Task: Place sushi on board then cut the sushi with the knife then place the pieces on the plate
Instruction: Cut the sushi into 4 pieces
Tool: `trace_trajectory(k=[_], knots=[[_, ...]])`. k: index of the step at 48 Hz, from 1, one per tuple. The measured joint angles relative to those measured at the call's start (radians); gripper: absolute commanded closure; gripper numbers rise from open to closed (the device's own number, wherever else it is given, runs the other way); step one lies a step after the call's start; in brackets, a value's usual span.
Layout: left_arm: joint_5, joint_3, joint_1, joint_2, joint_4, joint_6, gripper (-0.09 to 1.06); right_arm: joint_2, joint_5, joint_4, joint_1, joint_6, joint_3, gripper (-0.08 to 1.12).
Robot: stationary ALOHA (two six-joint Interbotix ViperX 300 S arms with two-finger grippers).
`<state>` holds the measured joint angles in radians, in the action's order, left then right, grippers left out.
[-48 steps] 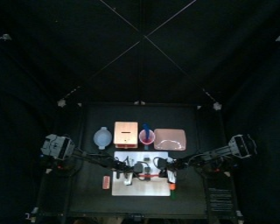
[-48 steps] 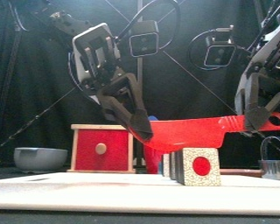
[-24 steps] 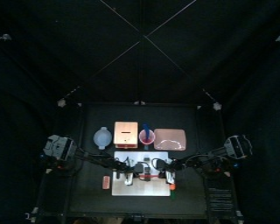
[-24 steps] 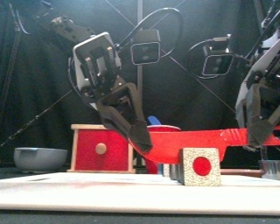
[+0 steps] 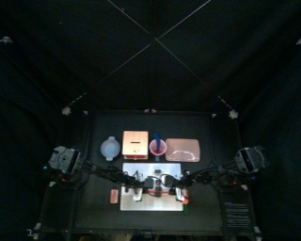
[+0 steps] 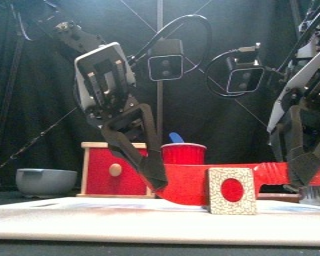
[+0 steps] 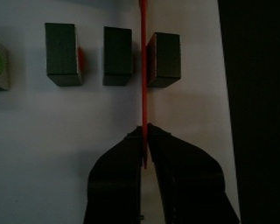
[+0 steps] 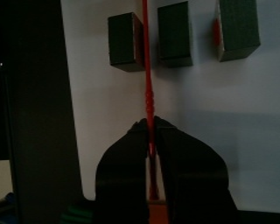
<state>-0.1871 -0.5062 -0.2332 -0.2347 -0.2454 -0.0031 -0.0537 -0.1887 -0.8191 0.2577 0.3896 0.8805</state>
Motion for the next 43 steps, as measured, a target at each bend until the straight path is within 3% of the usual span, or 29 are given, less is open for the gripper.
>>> trace_trajectory(k=[16, 26, 32, 43], knots=[[0.0, 0.002, -0.009, 0.005, -0.009, 0.002, 0.47, -0.005, -0.002, -0.014, 0.014, -0.002, -0.002, 0.67], [-0.002, -0.002, -0.015, 0.058, -0.003, 0.006, 0.47, -0.063, -0.008, -0.012, 0.015, -0.002, 0.003, 0.67], [0.003, -0.009, -0.015, 0.092, 0.026, 0.006, 0.44, -0.109, -0.011, -0.008, 0.014, 0.0, 0.011, 0.67], [0.069, -0.035, 0.0, 0.138, 0.109, 0.006, 0.31, -0.209, -0.041, 0.015, -0.006, -0.002, 0.057, 0.67]])
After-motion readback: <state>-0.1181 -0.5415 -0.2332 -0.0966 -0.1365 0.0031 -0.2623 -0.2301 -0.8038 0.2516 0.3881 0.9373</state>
